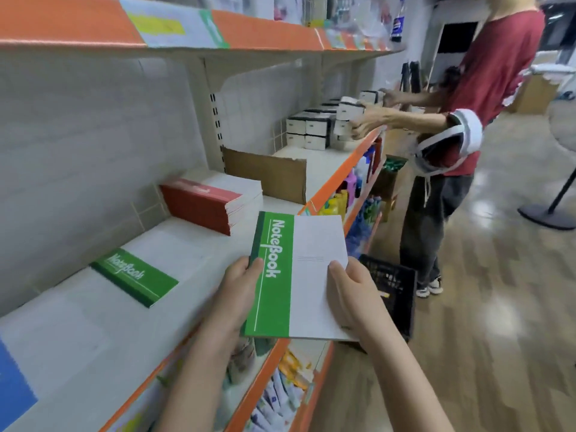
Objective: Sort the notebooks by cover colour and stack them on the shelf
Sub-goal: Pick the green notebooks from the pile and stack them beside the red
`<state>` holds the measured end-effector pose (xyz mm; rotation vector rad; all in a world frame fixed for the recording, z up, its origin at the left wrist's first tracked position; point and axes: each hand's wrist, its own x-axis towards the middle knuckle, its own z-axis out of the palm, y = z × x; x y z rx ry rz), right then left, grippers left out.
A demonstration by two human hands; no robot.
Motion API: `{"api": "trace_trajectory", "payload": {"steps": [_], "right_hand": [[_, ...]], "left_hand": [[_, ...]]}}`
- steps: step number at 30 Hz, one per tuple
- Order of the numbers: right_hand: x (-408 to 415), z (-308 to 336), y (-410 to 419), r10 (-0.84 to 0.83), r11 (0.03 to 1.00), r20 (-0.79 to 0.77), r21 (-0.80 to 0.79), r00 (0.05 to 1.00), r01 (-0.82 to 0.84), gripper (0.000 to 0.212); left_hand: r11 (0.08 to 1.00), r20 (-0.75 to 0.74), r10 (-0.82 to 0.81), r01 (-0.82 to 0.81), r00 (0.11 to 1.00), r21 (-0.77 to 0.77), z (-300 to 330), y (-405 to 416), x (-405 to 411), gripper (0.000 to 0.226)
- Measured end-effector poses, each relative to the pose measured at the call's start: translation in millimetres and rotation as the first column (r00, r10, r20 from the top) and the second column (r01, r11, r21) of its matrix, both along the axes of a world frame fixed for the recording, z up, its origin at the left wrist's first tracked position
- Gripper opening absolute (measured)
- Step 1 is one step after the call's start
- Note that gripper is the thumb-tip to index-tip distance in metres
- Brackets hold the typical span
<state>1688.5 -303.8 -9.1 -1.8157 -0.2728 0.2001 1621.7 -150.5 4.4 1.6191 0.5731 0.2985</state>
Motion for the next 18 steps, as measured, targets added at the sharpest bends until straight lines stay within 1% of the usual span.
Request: {"api": "trace_trajectory", "payload": {"steps": [3,5,8,10,13,16,18], "right_hand": [[20,8,36,0.132,0.99,0.059,0.043,0.989,-0.135,0.015],[31,13,63,0.233,0.968,0.097,0.07,0.968,-0.24,0.013],[47,22,107,0.371,0.925,0.162,0.023,0.914,-0.379,0.023],[57,24,135,0.469,0.881,0.161,-0.013,0.868,-0.473,0.026],[68,23,172,0.611,0.79,0.133,-0.036,0.78,-0.612,0.023],[77,17,204,0.697,0.716,0.097,-0.038,0.711,-0.697,0.017],[83,11,222,0.734,0.679,0.081,-0.064,0.675,-0.731,0.016]], "left_hand": [[0.989,0.045,0.148,-0.147,0.988,-0.023,6,26,-4,0.027],[0.962,0.075,0.273,-0.271,0.959,-0.037,9,43,-7,0.025],[0.888,0.099,0.458,-0.45,0.883,-0.095,11,67,-12,0.021],[0.819,0.1,0.571,-0.558,0.815,-0.135,10,79,-14,0.018],[0.731,0.041,0.68,-0.672,0.732,-0.118,8,93,-15,0.019],[0.647,-0.041,0.759,-0.759,0.65,-0.072,2,107,-15,0.039],[0.611,-0.095,0.787,-0.792,0.61,-0.022,-4,115,-14,0.047]]}}
